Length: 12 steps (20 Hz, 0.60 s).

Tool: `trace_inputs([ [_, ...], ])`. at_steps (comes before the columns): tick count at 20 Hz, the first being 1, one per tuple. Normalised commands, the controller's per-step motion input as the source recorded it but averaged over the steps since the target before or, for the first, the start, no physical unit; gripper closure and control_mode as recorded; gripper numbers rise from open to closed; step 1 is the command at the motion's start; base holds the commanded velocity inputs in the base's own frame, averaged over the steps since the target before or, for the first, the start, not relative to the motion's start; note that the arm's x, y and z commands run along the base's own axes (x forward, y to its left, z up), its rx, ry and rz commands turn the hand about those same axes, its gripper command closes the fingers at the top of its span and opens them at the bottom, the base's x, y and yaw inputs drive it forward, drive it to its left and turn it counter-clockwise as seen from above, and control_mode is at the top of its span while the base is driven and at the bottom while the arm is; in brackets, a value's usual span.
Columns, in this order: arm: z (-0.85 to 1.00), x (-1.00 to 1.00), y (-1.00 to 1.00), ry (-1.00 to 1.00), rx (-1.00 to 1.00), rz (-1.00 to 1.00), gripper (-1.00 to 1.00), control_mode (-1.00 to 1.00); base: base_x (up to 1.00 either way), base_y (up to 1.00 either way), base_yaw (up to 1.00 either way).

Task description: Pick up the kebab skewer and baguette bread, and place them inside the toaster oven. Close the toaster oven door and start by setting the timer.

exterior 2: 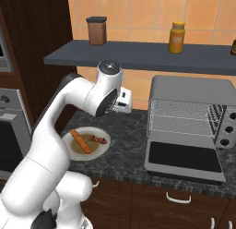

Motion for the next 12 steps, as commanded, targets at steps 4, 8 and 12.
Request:
trace_inputs([
  [4,-0.12,-0.16,-1.00,-0.23,0.03,-0.08,-1.00,-1.00,0.00,0.00,0.00],
  [8,-0.25,-0.09,-1.00,-0.17,0.01,-0.09,-1.00,-1.00,0.00,0.00,0.00],
  [12,-0.49,-0.24,-1.00,-0.12,0.00,-0.14,-1.00,-1.00,0.00,0.00,0.00],
])
